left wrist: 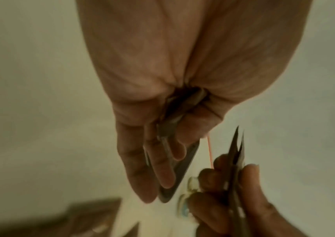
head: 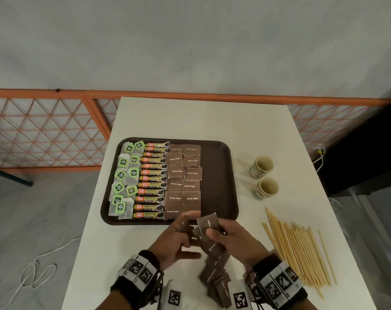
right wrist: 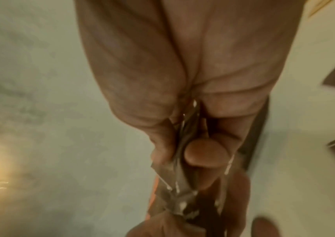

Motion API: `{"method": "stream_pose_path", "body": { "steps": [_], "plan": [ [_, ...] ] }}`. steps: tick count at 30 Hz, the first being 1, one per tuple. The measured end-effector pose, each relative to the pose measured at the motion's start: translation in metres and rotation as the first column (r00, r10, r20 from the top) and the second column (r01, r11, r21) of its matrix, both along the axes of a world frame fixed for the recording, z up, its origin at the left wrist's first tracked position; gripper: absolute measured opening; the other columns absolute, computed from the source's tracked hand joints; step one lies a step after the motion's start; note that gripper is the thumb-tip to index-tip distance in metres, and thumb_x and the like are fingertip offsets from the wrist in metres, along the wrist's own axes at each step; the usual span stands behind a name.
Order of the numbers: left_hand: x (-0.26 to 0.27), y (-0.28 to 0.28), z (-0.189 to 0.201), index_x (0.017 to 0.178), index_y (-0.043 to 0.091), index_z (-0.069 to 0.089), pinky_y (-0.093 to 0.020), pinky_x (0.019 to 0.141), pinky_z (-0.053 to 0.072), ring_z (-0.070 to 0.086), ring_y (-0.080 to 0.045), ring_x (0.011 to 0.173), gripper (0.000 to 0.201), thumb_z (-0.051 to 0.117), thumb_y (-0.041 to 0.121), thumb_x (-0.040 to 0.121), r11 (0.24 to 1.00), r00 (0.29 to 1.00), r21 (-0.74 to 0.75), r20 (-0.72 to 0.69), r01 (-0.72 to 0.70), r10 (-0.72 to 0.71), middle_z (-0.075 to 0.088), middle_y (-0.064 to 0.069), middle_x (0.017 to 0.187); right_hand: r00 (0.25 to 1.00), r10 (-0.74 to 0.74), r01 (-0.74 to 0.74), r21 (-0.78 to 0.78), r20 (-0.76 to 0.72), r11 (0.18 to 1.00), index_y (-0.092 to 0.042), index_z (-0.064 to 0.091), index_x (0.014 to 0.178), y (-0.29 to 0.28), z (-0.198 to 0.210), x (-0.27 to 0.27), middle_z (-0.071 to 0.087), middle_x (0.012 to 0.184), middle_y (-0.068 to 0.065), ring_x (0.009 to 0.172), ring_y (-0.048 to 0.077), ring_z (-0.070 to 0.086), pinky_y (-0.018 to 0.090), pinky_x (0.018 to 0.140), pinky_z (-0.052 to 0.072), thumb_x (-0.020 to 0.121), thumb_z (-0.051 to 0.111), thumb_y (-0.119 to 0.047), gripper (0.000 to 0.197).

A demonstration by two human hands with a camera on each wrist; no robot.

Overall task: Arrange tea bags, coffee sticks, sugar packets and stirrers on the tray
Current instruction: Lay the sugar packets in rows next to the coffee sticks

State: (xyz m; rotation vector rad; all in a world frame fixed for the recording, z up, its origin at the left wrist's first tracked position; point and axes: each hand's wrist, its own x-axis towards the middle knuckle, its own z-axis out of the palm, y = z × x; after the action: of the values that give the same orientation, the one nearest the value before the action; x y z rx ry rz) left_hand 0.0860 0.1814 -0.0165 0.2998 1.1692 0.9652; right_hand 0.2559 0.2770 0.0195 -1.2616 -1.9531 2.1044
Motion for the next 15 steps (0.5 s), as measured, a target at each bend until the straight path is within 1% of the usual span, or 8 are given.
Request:
{"method": "stream_pose_path", "body": {
  "steps": [3, 5, 7, 8, 9, 11, 13, 15],
  "plan": [
    [-0.001, -0.004, 0.002, 0.127, 0.02, 0.06, -0.068, 0.095, 0.044, 0.054, -0.044, 0.11, 0.075, 0.033, -0.015, 0.067, 0.984, 0.946, 0.046, 0.285, -0.173, 0.153, 0.061, -0.024, 0.119, 0.994, -0.063, 0.051, -0.132, -0.089, 0.99, -0.014, 0.066, 0.123, -0.003, 0.01, -0.023, 0.071, 0.115, 0.016, 0.108, 0.032, 0.066, 0.042, 0.094, 0.056, 0.104, 0.044, -0.023, 0.03],
    [-0.004, -0.008, 0.006, 0.131, 0.01, 0.057, -0.071, 0.1, 0.038, 0.053, -0.047, 0.113, 0.072, 0.044, -0.005, 0.062, 0.973, 0.903, 0.056, 0.387, -0.224, 0.186, 0.06, -0.026, 0.121, 0.99, -0.115, 0.102, -0.155, -0.078, 0.983, -0.01, 0.065, 0.121, -0.007, 0.012, -0.037, 0.07, 0.113, 0.02, 0.104, 0.036, 0.067, 0.044, 0.09, 0.056, 0.105, 0.043, -0.02, 0.03],
    [-0.007, -0.008, 0.012, 0.128, 0.004, 0.06, -0.07, 0.103, 0.036, 0.059, -0.044, 0.107, 0.06, 0.057, 0.009, 0.068, 0.963, 0.871, 0.018, 0.43, -0.271, 0.237, 0.063, -0.027, 0.118, 0.985, -0.156, 0.148, -0.111, -0.073, 0.983, -0.01, 0.066, 0.117, -0.01, 0.01, -0.049, 0.071, 0.107, 0.021, 0.093, 0.034, 0.07, 0.045, 0.082, 0.057, 0.103, 0.046, -0.016, 0.025],
    [-0.008, -0.008, 0.016, 0.125, 0.005, 0.063, -0.068, 0.103, 0.037, 0.061, -0.043, 0.106, 0.051, 0.059, 0.023, 0.078, 0.958, 0.87, -0.004, 0.416, -0.288, 0.263, 0.064, -0.026, 0.119, 0.981, -0.18, 0.174, -0.084, -0.078, 0.981, -0.013, 0.066, 0.115, -0.011, 0.008, -0.054, 0.071, 0.106, 0.019, 0.09, 0.029, 0.071, 0.043, 0.078, 0.059, 0.102, 0.049, -0.014, 0.022],
    [-0.009, -0.008, 0.02, 0.124, 0.008, 0.065, -0.067, 0.104, 0.037, 0.061, -0.043, 0.107, 0.047, 0.053, 0.038, 0.09, 0.954, 0.871, -0.031, 0.398, -0.299, 0.286, 0.064, -0.025, 0.122, 0.977, -0.2, 0.197, -0.045, -0.077, 0.979, -0.016, 0.066, 0.113, -0.012, 0.005, -0.059, 0.071, 0.105, 0.014, 0.09, 0.024, 0.071, 0.04, 0.077, 0.061, 0.1, 0.052, -0.012, 0.019],
    [-0.012, -0.008, 0.02, 0.122, 0.012, 0.067, -0.064, 0.106, 0.037, 0.058, -0.042, 0.115, 0.06, 0.032, 0.055, 0.099, 0.941, 0.858, -0.078, 0.391, -0.33, 0.334, 0.064, -0.022, 0.127, 0.976, -0.213, 0.215, 0.06, -0.049, 0.975, -0.023, 0.062, 0.108, -0.014, 0.001, -0.066, 0.071, 0.104, 0.002, 0.094, 0.017, 0.07, 0.034, 0.078, 0.061, 0.096, 0.057, -0.013, 0.016],
    [-0.013, -0.01, 0.019, 0.121, 0.01, 0.068, -0.059, 0.101, 0.045, 0.06, -0.04, 0.112, 0.06, 0.035, 0.054, 0.098, 0.917, 0.825, -0.121, 0.405, -0.38, 0.395, 0.063, -0.023, 0.127, 0.978, -0.208, 0.206, 0.197, -0.015, 0.959, -0.027, 0.059, 0.104, -0.016, -0.003, -0.072, 0.069, 0.1, -0.005, 0.092, 0.011, 0.068, 0.028, 0.08, 0.059, 0.096, 0.058, -0.017, 0.013],
    [-0.017, -0.014, 0.018, 0.124, 0.007, 0.065, -0.056, 0.093, 0.052, 0.062, -0.04, 0.111, 0.047, 0.049, 0.042, 0.097, 0.899, 0.8, -0.149, 0.412, -0.413, 0.436, 0.063, -0.025, 0.127, 0.982, -0.187, 0.164, 0.392, 0.019, 0.905, -0.028, 0.058, 0.102, -0.018, -0.006, -0.077, 0.068, 0.096, -0.01, 0.089, 0.008, 0.067, 0.025, 0.08, 0.057, 0.097, 0.057, -0.025, 0.006]
  ]
}}
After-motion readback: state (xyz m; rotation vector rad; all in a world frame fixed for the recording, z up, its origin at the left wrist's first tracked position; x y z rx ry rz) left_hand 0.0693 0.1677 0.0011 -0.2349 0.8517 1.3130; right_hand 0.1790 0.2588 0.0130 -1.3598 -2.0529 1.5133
